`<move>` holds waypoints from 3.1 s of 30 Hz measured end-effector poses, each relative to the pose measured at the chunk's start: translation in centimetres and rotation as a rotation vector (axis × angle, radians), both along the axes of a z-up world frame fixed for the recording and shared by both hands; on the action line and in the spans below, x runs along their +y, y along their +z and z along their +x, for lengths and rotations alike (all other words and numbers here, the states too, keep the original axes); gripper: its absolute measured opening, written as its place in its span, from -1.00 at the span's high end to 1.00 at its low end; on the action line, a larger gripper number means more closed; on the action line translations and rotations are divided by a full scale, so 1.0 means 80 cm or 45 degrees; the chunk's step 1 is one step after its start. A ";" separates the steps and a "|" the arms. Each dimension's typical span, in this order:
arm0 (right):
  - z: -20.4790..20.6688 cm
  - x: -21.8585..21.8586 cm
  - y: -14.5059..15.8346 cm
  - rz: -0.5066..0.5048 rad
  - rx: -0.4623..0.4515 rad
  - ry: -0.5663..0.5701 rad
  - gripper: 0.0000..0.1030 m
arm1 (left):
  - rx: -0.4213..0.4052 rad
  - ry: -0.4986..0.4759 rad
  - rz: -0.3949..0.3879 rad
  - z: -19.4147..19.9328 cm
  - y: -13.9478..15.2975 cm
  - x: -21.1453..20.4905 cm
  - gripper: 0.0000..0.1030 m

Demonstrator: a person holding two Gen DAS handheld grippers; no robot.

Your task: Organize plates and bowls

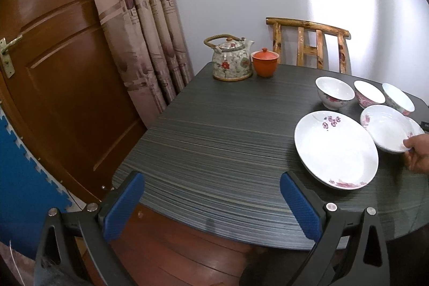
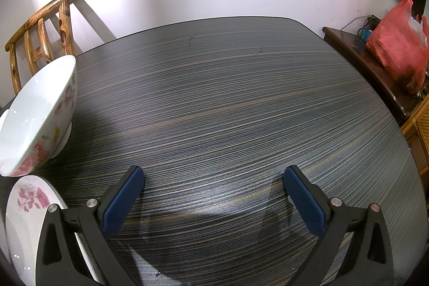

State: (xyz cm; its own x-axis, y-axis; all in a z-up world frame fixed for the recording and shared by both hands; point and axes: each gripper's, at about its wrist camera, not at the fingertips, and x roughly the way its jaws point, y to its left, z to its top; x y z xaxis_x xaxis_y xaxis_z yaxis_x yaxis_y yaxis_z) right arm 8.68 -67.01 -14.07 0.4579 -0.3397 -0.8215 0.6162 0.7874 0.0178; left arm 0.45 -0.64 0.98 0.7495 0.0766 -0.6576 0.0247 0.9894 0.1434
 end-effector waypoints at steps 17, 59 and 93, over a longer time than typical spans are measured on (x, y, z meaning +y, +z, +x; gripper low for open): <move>0.000 0.000 0.000 0.000 0.000 0.000 -1.00 | -0.023 -0.128 -0.006 -0.018 -0.008 -0.040 -1.00; -0.186 0.376 0.151 -0.286 -0.437 0.455 -0.99 | -0.035 -0.292 -0.109 0.003 -0.026 -0.201 -1.00; -0.203 0.391 0.148 -0.193 -0.420 0.449 -0.99 | -0.044 -0.360 -0.170 -0.018 -0.025 -0.211 -1.00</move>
